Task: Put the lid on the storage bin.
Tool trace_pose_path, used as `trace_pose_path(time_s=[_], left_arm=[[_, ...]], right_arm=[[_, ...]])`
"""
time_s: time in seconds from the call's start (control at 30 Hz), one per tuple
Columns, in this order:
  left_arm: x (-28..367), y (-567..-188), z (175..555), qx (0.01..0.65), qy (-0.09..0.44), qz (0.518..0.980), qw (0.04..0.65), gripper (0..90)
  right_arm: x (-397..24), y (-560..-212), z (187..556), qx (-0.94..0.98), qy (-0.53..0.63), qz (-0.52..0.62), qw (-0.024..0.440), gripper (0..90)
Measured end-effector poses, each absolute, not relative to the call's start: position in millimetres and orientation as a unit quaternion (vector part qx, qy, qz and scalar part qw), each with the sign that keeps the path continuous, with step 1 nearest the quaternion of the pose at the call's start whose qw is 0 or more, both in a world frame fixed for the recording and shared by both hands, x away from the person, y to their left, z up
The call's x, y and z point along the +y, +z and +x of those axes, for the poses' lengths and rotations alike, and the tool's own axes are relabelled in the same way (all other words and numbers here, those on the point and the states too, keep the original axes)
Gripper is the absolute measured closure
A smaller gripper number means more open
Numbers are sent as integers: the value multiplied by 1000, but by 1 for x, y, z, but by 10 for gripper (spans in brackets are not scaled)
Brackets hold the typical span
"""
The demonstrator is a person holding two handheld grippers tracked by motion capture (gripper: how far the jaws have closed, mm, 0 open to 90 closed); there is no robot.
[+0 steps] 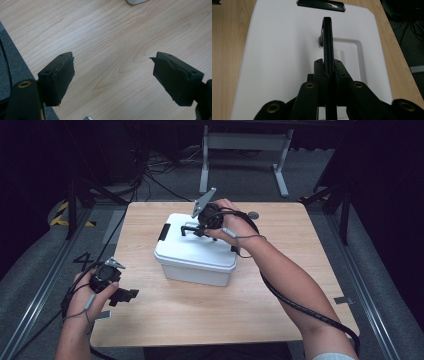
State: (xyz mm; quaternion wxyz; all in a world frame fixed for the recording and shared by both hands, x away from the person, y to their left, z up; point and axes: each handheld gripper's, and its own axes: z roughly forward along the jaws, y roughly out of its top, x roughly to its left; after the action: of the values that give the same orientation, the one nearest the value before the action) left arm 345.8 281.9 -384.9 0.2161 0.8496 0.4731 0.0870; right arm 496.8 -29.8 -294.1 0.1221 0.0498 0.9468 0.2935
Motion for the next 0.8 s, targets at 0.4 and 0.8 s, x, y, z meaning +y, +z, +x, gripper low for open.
trace_pose_path(time_s=[0.4,0.8], left_arm=[[281,-385,346,473,87,850,215,177],[282,-384,346,470,89,852,216,176]], right_arm=[[-28,-299,498,948,285,49,134,822],[-24,-304,496,953,258,37,152,837]])
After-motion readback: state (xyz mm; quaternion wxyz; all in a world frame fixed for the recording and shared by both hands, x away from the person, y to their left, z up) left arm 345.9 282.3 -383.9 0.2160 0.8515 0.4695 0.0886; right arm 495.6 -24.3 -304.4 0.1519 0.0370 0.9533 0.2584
